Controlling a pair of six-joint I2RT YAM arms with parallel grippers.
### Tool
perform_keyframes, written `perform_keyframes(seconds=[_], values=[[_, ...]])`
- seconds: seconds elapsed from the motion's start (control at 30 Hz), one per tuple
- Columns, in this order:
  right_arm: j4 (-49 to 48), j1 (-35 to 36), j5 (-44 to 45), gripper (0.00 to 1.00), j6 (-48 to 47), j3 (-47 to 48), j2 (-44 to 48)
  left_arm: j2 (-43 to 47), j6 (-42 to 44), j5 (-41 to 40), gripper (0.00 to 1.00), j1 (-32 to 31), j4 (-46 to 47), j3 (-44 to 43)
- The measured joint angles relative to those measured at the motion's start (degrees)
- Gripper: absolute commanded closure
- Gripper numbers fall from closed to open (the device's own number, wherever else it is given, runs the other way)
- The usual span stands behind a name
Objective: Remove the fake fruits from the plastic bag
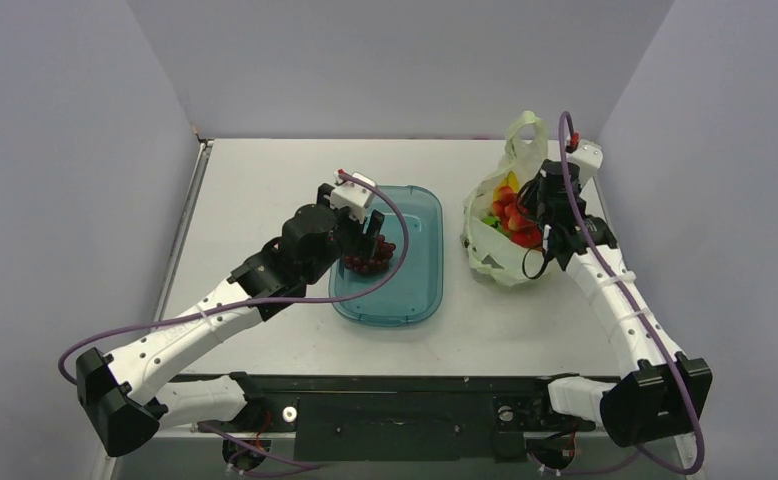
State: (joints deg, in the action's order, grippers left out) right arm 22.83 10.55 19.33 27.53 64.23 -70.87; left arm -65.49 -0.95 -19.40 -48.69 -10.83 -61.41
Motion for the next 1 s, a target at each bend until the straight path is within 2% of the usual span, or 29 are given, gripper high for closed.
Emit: perform_keyframes(seconds=[0.2, 0.5, 0.73, 1.0], values=[[1.1, 0.0, -3.8, 1.00, -0.1, 0.3, 4.2, 0.0, 0.1, -0.5, 0.36, 0.0, 0.5, 0.1], [-0.4, 1.9, -12.7, 1.00, 0.8, 4.7, 4.8, 0.0, 0.2, -1.7, 0.36, 0.0, 0.9, 0.7], [-3.0, 8.3, -16.0, 1.00, 2.2, 10.0, 3.0, 0.1, 0.4, -3.0, 0.36, 0.0, 1.2, 1.3], [-4.9, 18.9, -16.7, 1.00, 4.5, 10.5, -0.3, 4.3, 2.2, -8.2, 0.36, 0.0, 4.2, 5.2]])
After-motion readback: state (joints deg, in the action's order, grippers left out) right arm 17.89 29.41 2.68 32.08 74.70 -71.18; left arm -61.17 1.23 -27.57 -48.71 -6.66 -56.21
